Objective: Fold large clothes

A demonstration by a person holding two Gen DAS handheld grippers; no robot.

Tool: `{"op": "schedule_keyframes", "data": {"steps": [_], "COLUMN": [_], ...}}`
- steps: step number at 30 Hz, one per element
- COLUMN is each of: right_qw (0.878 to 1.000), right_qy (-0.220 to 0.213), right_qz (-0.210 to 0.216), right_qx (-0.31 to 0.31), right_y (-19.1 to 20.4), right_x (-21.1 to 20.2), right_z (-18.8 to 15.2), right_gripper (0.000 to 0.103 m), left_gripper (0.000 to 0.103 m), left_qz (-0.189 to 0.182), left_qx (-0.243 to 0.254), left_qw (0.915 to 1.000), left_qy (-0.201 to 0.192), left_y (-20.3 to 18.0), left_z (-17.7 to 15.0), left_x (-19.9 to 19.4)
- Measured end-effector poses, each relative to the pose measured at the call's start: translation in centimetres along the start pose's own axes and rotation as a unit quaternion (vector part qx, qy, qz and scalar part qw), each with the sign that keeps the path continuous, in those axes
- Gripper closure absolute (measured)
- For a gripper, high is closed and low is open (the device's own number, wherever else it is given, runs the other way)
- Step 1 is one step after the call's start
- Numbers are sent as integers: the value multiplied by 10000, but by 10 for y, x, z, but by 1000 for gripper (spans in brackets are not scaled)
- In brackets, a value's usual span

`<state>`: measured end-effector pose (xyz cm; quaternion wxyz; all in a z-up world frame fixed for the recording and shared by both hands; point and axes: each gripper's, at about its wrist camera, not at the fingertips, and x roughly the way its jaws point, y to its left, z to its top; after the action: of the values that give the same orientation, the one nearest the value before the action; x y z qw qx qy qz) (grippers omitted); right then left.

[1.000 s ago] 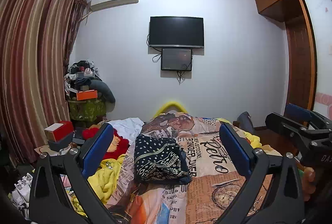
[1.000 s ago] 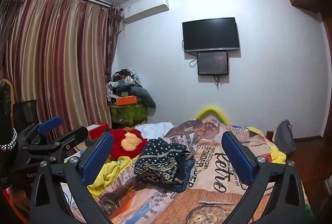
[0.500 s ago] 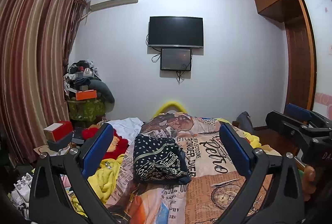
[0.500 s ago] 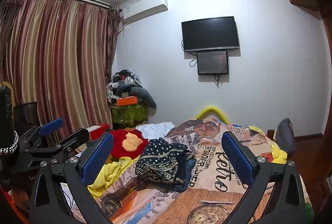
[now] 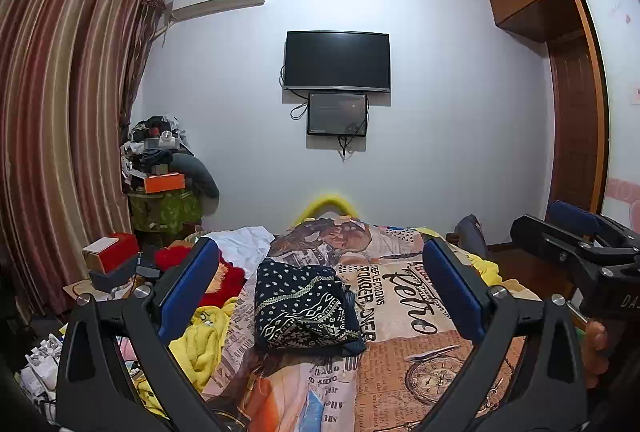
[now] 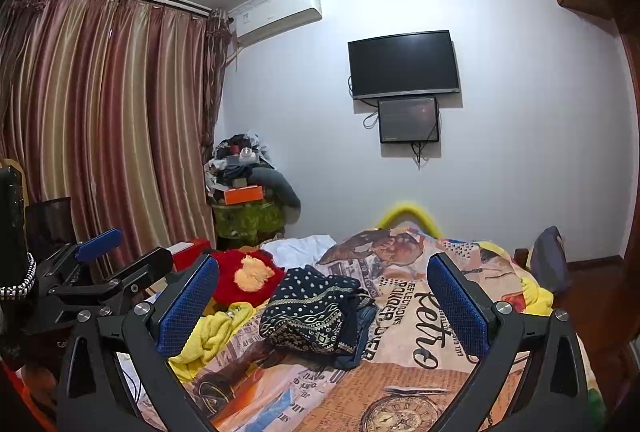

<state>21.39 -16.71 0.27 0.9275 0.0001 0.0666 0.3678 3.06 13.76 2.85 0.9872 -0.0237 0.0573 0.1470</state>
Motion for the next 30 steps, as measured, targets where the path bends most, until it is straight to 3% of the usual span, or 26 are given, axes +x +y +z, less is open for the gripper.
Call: {"op": "schedule_keyframes", "data": {"steps": [30], "right_qw": [9998], "right_qy": [92], "right_qz": [-143], "right_qx": [67], "right_y": [7], "right_x": [7], "right_z": [-7], "right_gripper": [0], "left_gripper": [0], "left_qz": [-301], "left_qx": [-1], "left_qw": [9993], "left_qy": [205], "left_y": [7], "left_z": [-2], "left_x": [5]}}
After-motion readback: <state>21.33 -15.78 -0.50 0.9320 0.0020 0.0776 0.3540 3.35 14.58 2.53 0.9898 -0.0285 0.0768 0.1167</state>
